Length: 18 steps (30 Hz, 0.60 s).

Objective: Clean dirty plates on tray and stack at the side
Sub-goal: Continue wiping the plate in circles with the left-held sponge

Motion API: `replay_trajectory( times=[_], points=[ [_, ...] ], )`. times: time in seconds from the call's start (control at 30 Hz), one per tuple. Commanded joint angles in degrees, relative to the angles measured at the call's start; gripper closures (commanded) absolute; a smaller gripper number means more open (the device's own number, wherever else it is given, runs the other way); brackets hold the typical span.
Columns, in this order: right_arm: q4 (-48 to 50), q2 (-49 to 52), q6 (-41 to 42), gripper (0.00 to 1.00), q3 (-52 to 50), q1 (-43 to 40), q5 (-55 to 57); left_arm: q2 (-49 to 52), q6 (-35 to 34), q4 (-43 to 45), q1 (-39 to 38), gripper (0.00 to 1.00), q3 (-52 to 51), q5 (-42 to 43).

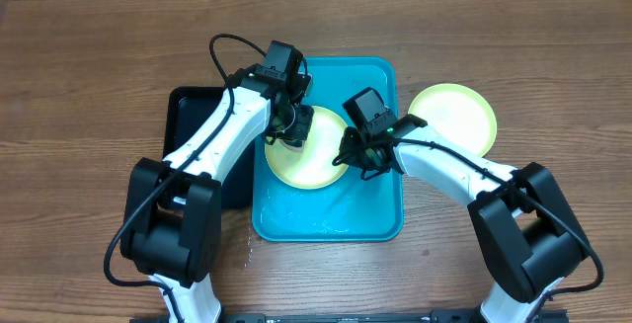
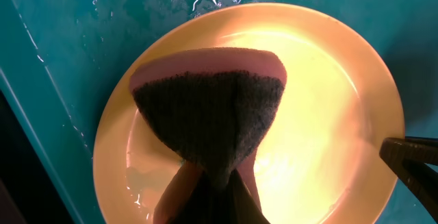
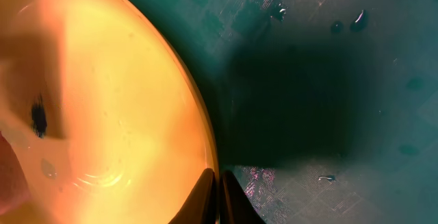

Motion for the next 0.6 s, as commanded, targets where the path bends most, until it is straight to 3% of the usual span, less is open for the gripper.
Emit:
replay_trajectory(
  times=[0.0, 0.4, 0.57],
  points=[
    [0.0, 0.2, -0.4, 0.96, -0.6, 0.5, -0.4, 0.7, 0.9, 0.1, 0.5, 0.96, 1.4, -1.1],
    [0.0, 0.2, -0.4, 0.96, -0.6, 0.5, -0.4, 7.7, 0.8, 0.4, 0.4, 0.96, 1.3, -4.7],
    [0.0, 0.2, -0.4, 0.96, -0.6, 0.5, -0.4, 11.8, 0.9, -1.2, 0.4, 0.96, 1.3, 0.4]
  ],
)
